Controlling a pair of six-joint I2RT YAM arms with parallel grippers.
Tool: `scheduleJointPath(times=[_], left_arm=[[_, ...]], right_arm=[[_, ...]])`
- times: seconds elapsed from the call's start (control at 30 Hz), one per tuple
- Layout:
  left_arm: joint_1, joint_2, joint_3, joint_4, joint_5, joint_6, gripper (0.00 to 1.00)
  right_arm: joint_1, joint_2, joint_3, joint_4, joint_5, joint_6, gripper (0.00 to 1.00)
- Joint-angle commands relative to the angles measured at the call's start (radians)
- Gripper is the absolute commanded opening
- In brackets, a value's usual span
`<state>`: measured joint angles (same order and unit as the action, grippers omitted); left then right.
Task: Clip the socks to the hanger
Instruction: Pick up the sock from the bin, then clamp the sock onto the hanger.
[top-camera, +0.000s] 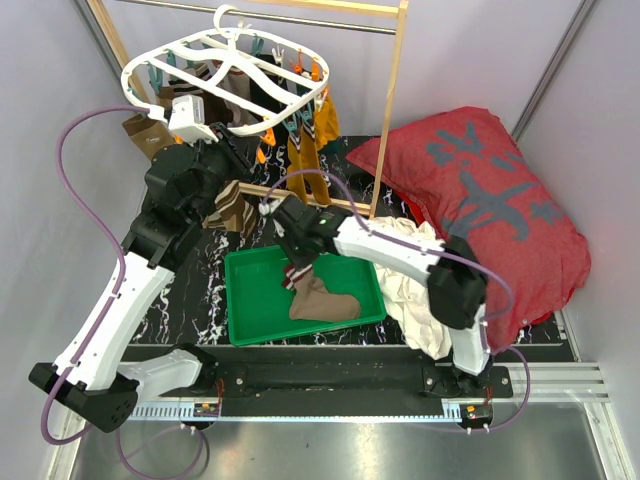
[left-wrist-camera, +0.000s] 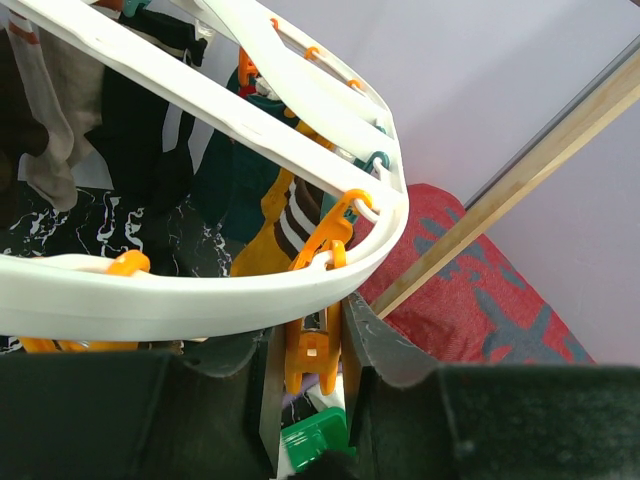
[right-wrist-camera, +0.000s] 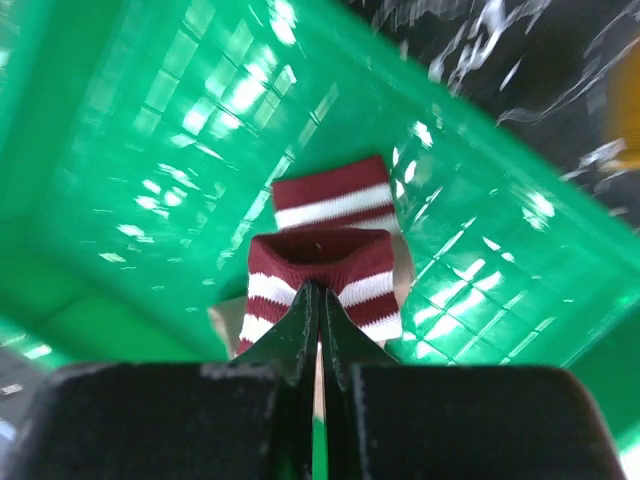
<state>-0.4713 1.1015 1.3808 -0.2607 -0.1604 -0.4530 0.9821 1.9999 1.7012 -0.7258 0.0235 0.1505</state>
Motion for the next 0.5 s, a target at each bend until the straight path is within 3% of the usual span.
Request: scheduleJointPath(times=[0.0, 0.27, 0.47], left_arm=[[0.003, -0.003, 0.038, 0.032, 0.024, 0.011, 0.00], [0.003, -0.009, 0.050, 0.028, 0.030, 0.007, 0.00], [0.003, -0.011, 0.052, 0.034, 0.047, -0.012, 0.00]], right_arm=[[-0.005, -0.188, -0.031, 0.100, 0.001, -0.020, 0.00], [-0.006, -0.415, -0.161, 0.317, 0.024, -0.051, 0.00], [-0.013, -0.561, -0.365, 0.706, 0.055, -0.100, 0.00]])
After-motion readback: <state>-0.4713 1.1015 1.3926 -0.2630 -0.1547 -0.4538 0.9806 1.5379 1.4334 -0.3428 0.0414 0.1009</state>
